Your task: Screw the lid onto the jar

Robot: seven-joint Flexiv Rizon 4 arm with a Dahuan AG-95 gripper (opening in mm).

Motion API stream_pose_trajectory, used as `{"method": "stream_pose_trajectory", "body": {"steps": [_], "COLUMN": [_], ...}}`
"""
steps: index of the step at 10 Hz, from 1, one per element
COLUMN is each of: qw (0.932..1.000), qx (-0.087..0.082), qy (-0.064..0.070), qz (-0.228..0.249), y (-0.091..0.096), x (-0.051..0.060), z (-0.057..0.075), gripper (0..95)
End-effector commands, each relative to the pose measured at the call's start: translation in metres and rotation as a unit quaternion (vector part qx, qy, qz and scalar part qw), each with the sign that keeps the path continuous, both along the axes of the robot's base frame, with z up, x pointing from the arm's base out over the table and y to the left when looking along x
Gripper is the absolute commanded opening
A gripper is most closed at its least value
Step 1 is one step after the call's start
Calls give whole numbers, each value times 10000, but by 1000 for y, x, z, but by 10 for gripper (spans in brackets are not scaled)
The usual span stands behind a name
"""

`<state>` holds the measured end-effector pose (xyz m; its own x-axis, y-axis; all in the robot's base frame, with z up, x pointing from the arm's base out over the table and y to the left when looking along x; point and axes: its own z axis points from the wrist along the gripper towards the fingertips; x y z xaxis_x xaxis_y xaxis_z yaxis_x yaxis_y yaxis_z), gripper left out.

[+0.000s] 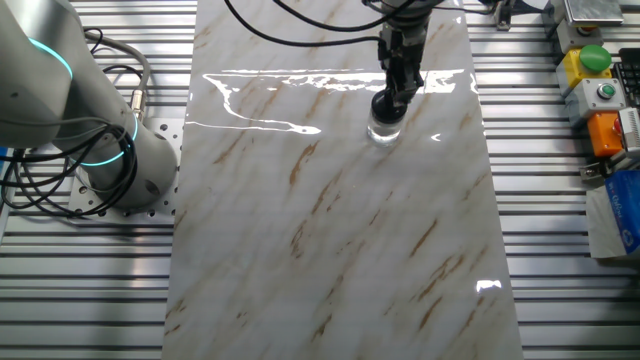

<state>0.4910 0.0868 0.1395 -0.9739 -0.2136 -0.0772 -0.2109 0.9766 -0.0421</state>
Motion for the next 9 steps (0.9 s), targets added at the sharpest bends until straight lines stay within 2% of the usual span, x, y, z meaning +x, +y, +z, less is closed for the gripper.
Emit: {"method": "stream_pose_trajectory", "body": {"steps": [1,3,5,6,7,9], "qw": [9999,9928,9788,9741,9645,9506], "qx": [5,-109,-173,-189,-204,-218], "qy": [3,77,95,102,116,162], "qz": [145,1193,2038,2251,2631,3091], "y": [0,0,0,0,0,0], "x": [1,0,0,0,-1,-4], "z": [0,0,1,1,4,8], "gripper": [570,570,570,380,380,380]}}
